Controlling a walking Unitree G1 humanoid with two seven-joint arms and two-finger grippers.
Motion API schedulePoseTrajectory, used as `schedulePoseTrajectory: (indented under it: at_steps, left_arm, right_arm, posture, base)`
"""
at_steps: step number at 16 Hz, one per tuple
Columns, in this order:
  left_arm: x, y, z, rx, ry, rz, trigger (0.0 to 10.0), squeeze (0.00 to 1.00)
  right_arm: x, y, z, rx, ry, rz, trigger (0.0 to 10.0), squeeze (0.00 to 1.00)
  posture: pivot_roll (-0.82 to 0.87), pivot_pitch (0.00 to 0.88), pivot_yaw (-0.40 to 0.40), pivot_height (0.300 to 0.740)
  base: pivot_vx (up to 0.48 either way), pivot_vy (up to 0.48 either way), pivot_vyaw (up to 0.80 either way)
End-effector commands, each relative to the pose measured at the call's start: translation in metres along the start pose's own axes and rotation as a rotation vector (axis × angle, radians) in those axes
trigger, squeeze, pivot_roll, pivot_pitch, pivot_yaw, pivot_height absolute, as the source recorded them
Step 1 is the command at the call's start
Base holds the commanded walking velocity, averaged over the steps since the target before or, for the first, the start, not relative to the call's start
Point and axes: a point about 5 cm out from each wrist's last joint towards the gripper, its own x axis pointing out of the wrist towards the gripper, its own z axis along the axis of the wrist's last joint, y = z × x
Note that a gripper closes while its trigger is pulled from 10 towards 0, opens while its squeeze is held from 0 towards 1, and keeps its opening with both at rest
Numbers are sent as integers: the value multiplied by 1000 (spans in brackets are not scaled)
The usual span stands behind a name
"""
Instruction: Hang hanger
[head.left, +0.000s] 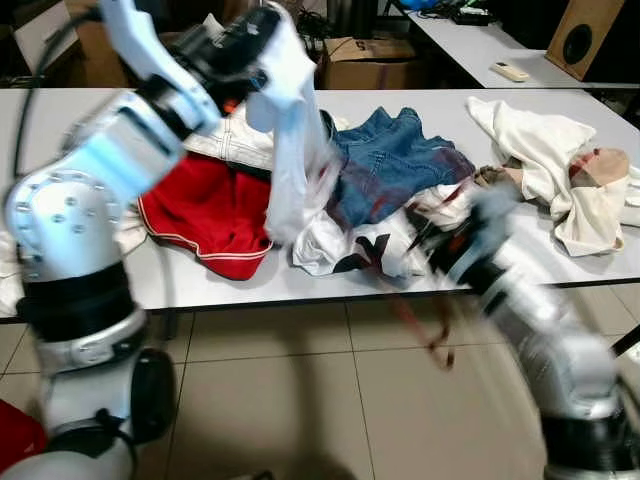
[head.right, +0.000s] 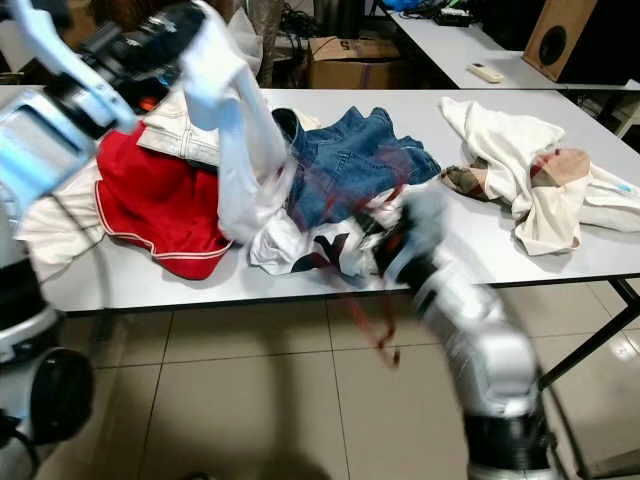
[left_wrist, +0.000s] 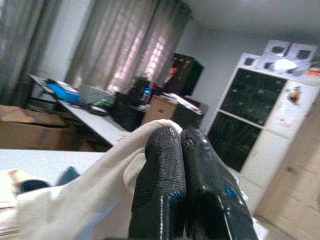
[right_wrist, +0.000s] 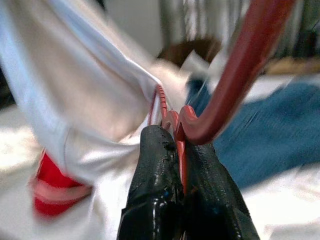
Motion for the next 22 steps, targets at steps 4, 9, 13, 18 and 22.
schedulePoseTrajectory:
  at_steps: [4, 9, 13, 18, 22]
  left_arm:
    - [-11, 9, 8, 46, -1, 19, 0, 0]
    - [-10, 6, -6, 64, 43, 7, 0, 0]
    - [-9, 4, -16, 59, 75, -3, 0, 0]
    - [-3, 4, -14, 122, 59, 23, 0, 0]
    - [-1, 2, -11, 143, 59, 10, 0, 0]
  right_arm:
    - [-3, -19, 39, -8, -140, -3, 10000, 0]
    - [-7, -6, 18, 29, -39, 78, 10000, 0]
    - [-5, 10, -1, 216, -22, 120, 10000, 0]
    - [-8, 24, -21, 326, 57, 192, 10000, 0]
    - [-19, 24, -23, 306, 114, 227, 10000, 0]
  posture:
    - [-94, 0, -30, 740]
    - [-97, 0, -27, 740]
    - [-94, 0, -24, 740]
    - [-82, 0, -20, 740]
    - [-84, 0, -16, 740]
  base:
    - [0, 0, 0]
    - [0, 0, 0]
    - [0, 0, 0]
    - [0, 0, 0]
    - [0, 0, 0]
